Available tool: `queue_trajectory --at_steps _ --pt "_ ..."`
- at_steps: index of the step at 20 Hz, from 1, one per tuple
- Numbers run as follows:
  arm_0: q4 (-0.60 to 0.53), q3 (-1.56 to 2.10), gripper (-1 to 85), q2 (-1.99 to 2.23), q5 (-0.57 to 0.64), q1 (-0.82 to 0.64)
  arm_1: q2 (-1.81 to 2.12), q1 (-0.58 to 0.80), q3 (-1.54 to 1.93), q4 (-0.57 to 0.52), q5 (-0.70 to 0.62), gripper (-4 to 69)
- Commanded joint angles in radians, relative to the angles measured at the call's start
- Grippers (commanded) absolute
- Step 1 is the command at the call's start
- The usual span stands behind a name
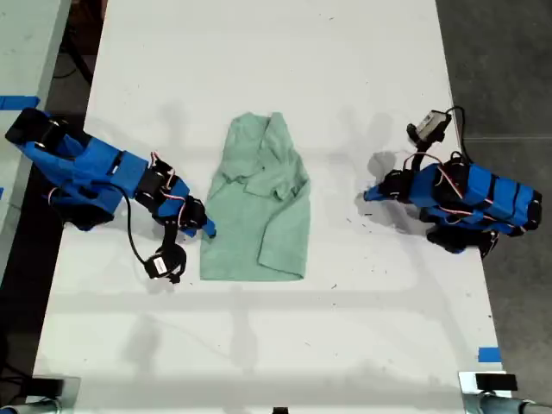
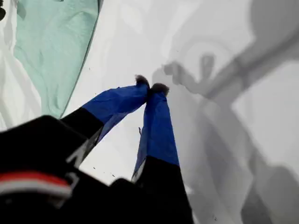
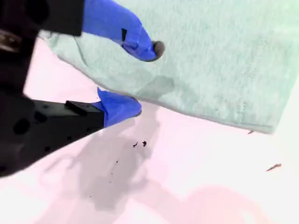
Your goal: Fold t shirt
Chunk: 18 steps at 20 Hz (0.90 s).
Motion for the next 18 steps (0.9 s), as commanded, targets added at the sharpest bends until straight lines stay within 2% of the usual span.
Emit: queue_trajectory --at_steps 1,4,8,9,11,13,18 --pt "-0.032 -0.006 14.5 -0.012 -0.051 0.009 0.008 -0.005 0.057 -0.003 0.009 1.9" --pt "-0.103 0.006 14.8 -0.077 -0.091 0.009 0.008 -0.006 0.057 -0.003 0.011 1.9" --pt "-0.118 0.012 14.8 -0.164 -0.143 0.000 0.008 -0.006 0.057 -0.003 0.009 1.9" --pt "-0.123 0.008 12.6 -0.187 -0.149 -0.002 0.008 -0.006 0.057 -0.003 0.009 1.9" --pt "-0.135 -0.008 -0.3 -0.225 -0.147 -0.012 0.008 -0.006 0.057 -0.003 0.009 1.9" --pt "-0.133 -0.014 -0.3 -0.233 -0.140 -0.018 0.008 -0.008 0.057 -0.003 0.009 1.9" --pt "0.041 -0.031 -0.3 -0.103 -0.163 -0.028 0.008 -0.008 0.057 -0.003 0.009 1.9"
